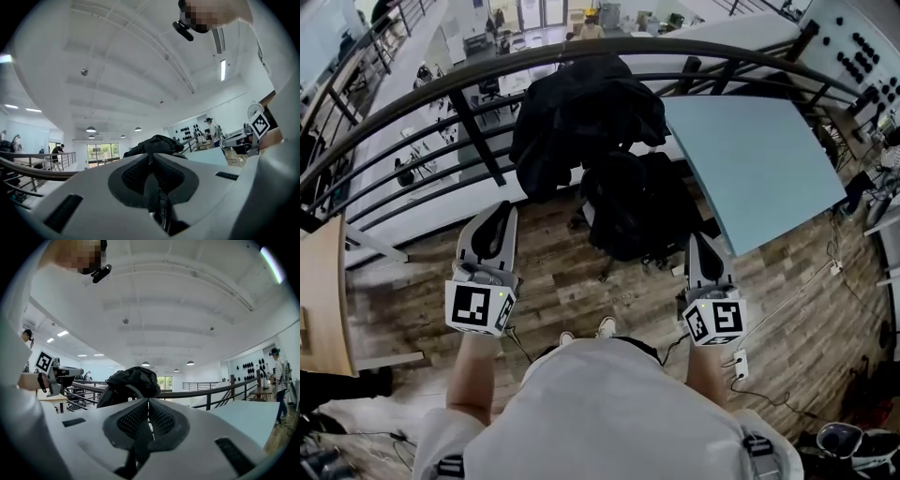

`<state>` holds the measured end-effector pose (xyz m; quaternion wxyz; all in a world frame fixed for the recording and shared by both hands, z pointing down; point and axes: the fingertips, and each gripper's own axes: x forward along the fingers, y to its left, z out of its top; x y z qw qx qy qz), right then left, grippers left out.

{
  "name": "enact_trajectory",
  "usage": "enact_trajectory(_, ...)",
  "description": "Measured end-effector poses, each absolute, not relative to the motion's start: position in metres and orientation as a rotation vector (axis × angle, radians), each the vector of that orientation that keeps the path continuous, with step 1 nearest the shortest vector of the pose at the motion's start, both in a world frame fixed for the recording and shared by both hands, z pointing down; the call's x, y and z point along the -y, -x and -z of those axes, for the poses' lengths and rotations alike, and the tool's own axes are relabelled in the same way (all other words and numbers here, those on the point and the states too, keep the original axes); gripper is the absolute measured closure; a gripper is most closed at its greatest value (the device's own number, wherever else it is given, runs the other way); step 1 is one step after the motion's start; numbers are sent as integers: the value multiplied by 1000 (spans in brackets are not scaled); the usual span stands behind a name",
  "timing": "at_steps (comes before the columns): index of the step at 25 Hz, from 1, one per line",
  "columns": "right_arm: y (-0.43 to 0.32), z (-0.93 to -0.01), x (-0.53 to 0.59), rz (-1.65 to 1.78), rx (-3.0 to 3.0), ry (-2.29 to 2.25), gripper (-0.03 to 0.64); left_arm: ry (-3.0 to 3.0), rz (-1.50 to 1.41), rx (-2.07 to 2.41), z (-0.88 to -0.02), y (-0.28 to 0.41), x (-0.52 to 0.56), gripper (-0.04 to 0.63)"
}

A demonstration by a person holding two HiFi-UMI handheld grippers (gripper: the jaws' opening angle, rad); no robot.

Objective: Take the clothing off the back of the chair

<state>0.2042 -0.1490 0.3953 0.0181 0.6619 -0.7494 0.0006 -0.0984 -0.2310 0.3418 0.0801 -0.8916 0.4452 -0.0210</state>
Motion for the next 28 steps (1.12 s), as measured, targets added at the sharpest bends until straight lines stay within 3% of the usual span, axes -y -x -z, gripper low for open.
enact_trajectory(2,-207,-393,152,3,2340,-2055,597,2670,82,-1302,-336,91,239,561)
enact_trajectory(5,-211,-393,156,-10,2344,-2067,597,2694,140,-1230,-332,75,247,469)
enact_trajectory(17,-224,-396,156,-51,2347,-2112,597,2438,575,-921,-315,17,287,208)
enact_trajectory(28,-232,-403,155,-82,2330,-2165,597,2245,788,-846,-324,-17,320,59)
